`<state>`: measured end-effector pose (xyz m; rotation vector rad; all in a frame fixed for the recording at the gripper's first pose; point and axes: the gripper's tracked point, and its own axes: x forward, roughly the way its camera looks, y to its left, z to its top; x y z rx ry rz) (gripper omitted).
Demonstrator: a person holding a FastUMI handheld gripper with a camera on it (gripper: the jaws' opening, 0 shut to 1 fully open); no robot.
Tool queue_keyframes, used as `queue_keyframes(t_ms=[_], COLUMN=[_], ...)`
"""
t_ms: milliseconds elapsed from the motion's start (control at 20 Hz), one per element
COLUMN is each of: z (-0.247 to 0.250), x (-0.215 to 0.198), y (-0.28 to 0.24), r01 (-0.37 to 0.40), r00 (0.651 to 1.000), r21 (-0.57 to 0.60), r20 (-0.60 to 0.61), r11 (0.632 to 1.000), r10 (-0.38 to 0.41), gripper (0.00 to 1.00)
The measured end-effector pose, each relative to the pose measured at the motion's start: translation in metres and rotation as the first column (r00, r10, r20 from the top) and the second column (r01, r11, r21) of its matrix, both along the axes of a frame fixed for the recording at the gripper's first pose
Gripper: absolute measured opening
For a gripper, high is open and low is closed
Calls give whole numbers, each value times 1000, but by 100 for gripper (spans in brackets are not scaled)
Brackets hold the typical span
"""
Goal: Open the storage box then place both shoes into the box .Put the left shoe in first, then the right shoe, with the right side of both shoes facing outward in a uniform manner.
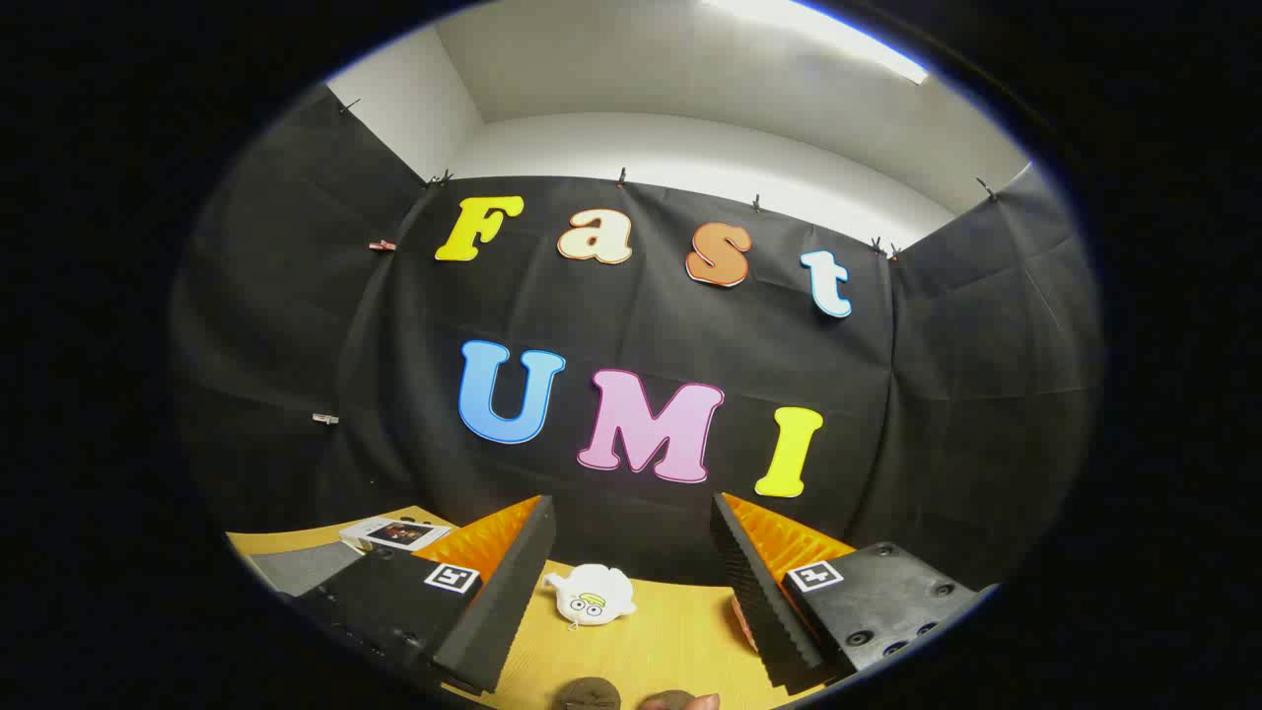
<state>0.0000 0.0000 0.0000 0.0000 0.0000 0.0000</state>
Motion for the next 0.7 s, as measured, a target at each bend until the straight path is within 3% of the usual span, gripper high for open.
queue_keyframes(t_ms=[700], z=[-1], x=[4], y=[51], r01=[-57], r00=[998], r21=[-65], r20=[-18], r11=[996], r10=[56], gripper=[97])
